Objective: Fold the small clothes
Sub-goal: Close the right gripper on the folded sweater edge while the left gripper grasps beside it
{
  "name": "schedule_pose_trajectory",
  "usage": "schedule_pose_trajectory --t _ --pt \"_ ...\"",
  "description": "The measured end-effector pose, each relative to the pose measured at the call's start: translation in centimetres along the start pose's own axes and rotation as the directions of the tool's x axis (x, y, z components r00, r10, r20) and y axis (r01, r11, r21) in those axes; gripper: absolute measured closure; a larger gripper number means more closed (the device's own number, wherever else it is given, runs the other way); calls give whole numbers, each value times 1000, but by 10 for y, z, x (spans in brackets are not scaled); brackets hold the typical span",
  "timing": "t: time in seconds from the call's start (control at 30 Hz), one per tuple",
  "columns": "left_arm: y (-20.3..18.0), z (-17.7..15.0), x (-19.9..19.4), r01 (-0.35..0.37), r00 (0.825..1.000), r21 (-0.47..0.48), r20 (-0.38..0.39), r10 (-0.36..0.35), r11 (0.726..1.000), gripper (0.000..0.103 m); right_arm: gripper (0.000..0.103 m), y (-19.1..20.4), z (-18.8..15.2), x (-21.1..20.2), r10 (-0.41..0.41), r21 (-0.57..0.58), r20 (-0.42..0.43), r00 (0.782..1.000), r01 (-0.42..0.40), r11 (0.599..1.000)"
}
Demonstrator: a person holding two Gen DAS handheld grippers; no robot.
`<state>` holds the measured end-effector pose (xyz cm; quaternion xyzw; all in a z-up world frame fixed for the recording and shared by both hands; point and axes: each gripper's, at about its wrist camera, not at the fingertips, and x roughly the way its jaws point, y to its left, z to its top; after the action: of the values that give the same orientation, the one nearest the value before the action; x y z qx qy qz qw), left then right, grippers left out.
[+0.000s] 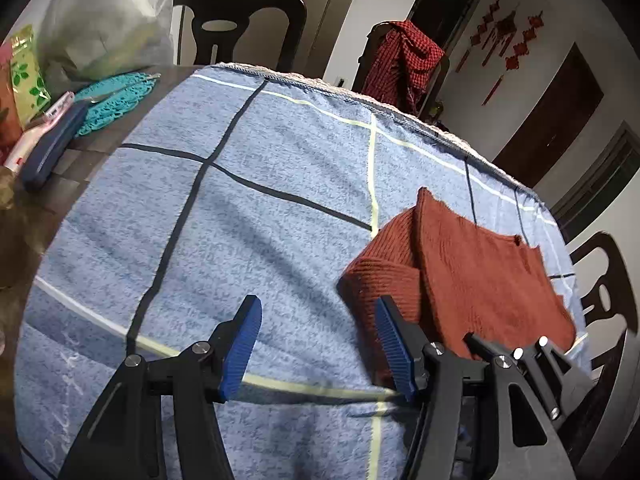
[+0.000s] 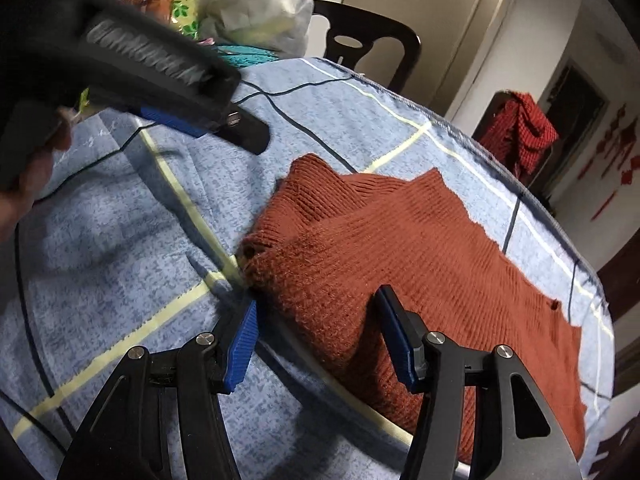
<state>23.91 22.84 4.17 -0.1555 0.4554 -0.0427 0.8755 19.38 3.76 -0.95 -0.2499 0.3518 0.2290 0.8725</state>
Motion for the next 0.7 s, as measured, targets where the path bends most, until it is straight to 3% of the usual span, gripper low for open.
schedule_pose_trajectory --t 0.13,0.3,0.4,0.47,0.6,0.7 --pt "-1 4 2 8 1000 -4 1 -8 1000 40 46 -3 -2 -7 -68 -1 45 997 68 998" --pt "-3 3 7 17 1000 2 -13 -17 1000 40 46 -17 1 -3 -46 51 30 998 45 998" --pt "-3 2 9 21 1000 2 -22 -21 1000 40 46 -27 1 0 18 119 22 1000 -20 993" --pt "-2 2 10 17 999 -2 -31 -17 1000 40 46 -21 0 1 61 89 16 998 -62 994" --pt "-1 3 10 21 999 -6 -34 -21 1000 40 46 2 -6 0 -8 -52 25 1000 9 999" --pt "0 5 13 49 998 -26 -48 -50 998 40 46 2 -2 3 -11 -38 24 1000 12 999"
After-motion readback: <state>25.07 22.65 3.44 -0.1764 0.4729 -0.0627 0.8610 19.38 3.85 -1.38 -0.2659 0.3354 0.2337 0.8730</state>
